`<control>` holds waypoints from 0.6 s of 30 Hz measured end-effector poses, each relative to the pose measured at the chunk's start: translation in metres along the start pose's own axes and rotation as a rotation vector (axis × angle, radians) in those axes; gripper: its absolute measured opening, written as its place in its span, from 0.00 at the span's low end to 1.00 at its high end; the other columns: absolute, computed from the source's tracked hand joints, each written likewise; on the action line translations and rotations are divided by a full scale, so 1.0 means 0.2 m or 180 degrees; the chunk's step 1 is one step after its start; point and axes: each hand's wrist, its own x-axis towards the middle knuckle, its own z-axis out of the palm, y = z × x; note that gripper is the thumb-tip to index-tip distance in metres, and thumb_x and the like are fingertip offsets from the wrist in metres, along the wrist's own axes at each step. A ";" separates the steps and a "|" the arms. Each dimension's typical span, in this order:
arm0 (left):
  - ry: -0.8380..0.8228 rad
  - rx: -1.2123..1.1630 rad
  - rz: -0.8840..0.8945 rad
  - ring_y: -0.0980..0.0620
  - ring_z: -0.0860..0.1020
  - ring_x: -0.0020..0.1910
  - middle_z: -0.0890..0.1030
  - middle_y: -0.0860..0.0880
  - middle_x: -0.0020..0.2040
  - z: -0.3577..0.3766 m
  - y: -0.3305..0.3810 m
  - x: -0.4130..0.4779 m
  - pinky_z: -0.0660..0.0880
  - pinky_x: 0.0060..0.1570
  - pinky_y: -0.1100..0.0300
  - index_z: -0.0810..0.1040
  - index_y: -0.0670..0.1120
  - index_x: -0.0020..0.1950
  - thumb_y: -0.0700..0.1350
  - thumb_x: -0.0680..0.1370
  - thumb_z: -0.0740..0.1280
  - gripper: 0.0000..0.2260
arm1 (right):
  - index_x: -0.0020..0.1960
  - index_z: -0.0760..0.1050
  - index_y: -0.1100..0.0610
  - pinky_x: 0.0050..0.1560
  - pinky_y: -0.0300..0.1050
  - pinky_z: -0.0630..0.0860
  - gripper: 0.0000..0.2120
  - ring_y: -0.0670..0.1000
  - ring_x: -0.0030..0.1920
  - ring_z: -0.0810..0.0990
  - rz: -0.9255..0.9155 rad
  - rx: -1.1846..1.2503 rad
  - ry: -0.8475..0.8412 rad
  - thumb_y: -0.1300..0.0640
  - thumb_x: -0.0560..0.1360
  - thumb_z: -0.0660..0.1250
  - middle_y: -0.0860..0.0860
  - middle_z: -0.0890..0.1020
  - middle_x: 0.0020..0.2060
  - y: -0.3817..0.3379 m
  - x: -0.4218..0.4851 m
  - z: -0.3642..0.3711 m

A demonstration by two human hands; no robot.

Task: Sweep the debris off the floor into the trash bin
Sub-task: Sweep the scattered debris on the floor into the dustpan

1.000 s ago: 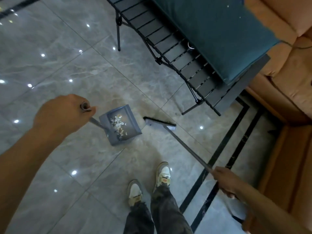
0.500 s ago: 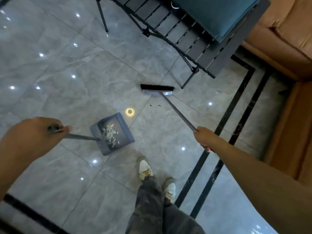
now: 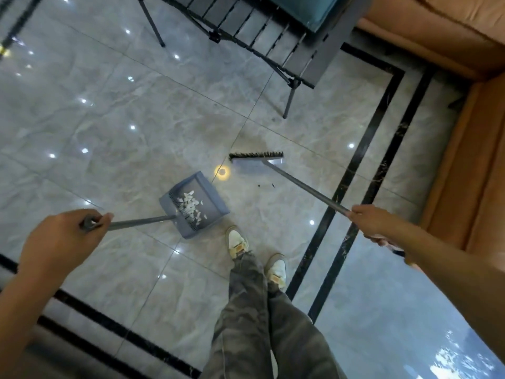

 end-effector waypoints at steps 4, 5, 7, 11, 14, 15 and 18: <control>0.0006 -0.0118 -0.0112 0.43 0.74 0.22 0.73 0.49 0.23 0.05 -0.08 -0.10 0.75 0.25 0.54 0.76 0.49 0.34 0.65 0.80 0.64 0.23 | 0.62 0.69 0.62 0.32 0.44 0.72 0.14 0.57 0.35 0.76 -0.0141 -0.0067 0.0151 0.52 0.86 0.54 0.60 0.77 0.44 -0.16 0.15 0.16; -0.0038 -0.0174 -0.0132 0.44 0.74 0.21 0.73 0.49 0.22 0.04 -0.10 -0.12 0.74 0.25 0.55 0.76 0.50 0.35 0.65 0.80 0.64 0.23 | 0.62 0.70 0.62 0.33 0.45 0.72 0.13 0.57 0.37 0.76 -0.0161 -0.0179 0.0159 0.54 0.86 0.55 0.59 0.77 0.44 -0.19 0.19 0.23; -0.0079 -0.0259 -0.0193 0.44 0.74 0.20 0.73 0.49 0.21 0.03 -0.13 -0.16 0.72 0.24 0.58 0.77 0.51 0.35 0.67 0.80 0.62 0.23 | 0.60 0.71 0.62 0.33 0.45 0.70 0.09 0.55 0.38 0.75 -0.0205 -0.0476 0.0127 0.58 0.84 0.57 0.57 0.76 0.44 -0.18 0.22 0.37; -0.0215 -0.0018 -0.0131 0.51 0.73 0.20 0.73 0.50 0.22 0.03 -0.17 -0.18 0.71 0.21 0.60 0.77 0.52 0.37 0.64 0.81 0.65 0.20 | 0.57 0.73 0.55 0.35 0.45 0.74 0.06 0.52 0.38 0.77 -0.0154 -0.0965 0.0198 0.58 0.82 0.60 0.53 0.79 0.46 0.03 0.13 0.45; -0.0353 0.0243 0.0096 0.51 0.72 0.18 0.72 0.51 0.21 0.05 -0.04 -0.20 0.71 0.19 0.59 0.76 0.53 0.34 0.61 0.80 0.68 0.18 | 0.58 0.73 0.49 0.33 0.45 0.74 0.08 0.50 0.35 0.78 -0.0179 -0.1466 0.0552 0.56 0.80 0.60 0.48 0.77 0.39 0.20 0.01 0.37; -0.0374 0.0289 0.0251 0.50 0.72 0.19 0.72 0.51 0.21 0.05 0.02 -0.19 0.72 0.20 0.59 0.75 0.53 0.33 0.59 0.79 0.69 0.18 | 0.57 0.73 0.47 0.34 0.46 0.77 0.07 0.51 0.35 0.79 -0.0241 -0.1596 0.0722 0.55 0.81 0.60 0.48 0.78 0.38 0.26 -0.02 0.35; -0.0410 0.0588 0.0598 0.49 0.71 0.20 0.70 0.51 0.21 0.09 0.17 -0.16 0.70 0.24 0.59 0.72 0.52 0.30 0.56 0.78 0.72 0.20 | 0.52 0.67 0.46 0.33 0.47 0.74 0.03 0.52 0.35 0.78 -0.0320 -0.1438 0.0979 0.50 0.84 0.57 0.47 0.75 0.36 0.39 -0.09 0.34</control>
